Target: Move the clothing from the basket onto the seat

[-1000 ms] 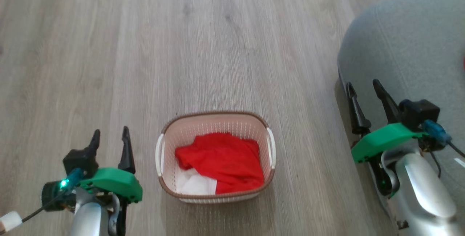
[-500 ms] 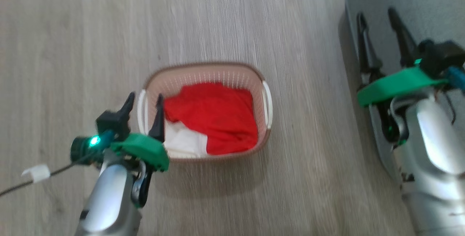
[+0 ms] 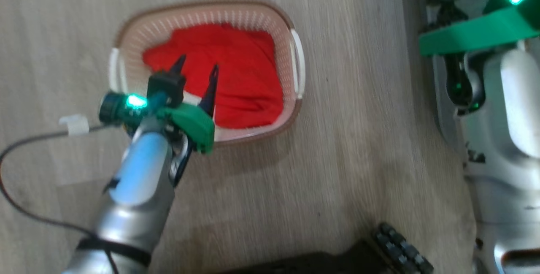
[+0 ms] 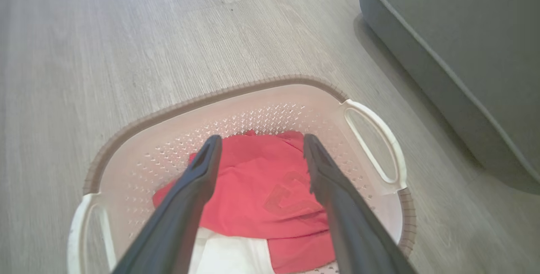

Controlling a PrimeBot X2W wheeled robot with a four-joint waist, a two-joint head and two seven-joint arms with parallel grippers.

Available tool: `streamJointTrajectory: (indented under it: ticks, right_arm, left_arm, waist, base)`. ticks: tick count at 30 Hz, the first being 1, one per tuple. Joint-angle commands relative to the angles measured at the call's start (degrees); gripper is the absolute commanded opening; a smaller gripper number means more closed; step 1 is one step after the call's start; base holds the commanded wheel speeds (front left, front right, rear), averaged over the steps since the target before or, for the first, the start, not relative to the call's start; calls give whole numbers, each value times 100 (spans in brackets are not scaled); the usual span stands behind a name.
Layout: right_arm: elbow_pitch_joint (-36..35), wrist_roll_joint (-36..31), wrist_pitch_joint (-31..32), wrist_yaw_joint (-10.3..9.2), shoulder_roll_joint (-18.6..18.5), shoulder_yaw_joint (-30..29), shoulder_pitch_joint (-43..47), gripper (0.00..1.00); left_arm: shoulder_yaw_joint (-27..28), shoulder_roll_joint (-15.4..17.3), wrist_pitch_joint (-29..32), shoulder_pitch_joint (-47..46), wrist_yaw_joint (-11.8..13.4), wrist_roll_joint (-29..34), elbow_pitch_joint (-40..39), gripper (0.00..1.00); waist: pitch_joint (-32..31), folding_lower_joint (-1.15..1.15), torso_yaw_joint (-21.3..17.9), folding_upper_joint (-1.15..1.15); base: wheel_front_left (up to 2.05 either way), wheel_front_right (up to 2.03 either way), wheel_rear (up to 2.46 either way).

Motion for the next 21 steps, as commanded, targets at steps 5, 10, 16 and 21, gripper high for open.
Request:
streamJointTrajectory:
  ticks: [5,10,16,21]
  right_arm:
    - [-352,0,-38,-2,168,164,-321,100]
    - [-498,20,-38,-2,226,271,-436,100]
    - [-603,100,-38,-2,263,367,-518,100]
    - [-646,291,-38,-2,272,433,-542,100]
  left_arm:
    - [-18,156,-56,-685,-46,259,551,100]
    - [-284,266,-55,-1367,-109,555,1424,100]
    - [-419,297,186,-2051,-212,631,2311,100]
    - [-690,318,509,-2407,-430,754,2809,100]
  waist:
    - [874,-1,-468,0]
    - [1233,-1,-635,0]
    - [1554,-1,-902,0]
    - [1761,-1,-1056,0]
  base:
    - [0,0,0]
    - [0,0,0]
    - [0,0,0]
    - [0,0,0]
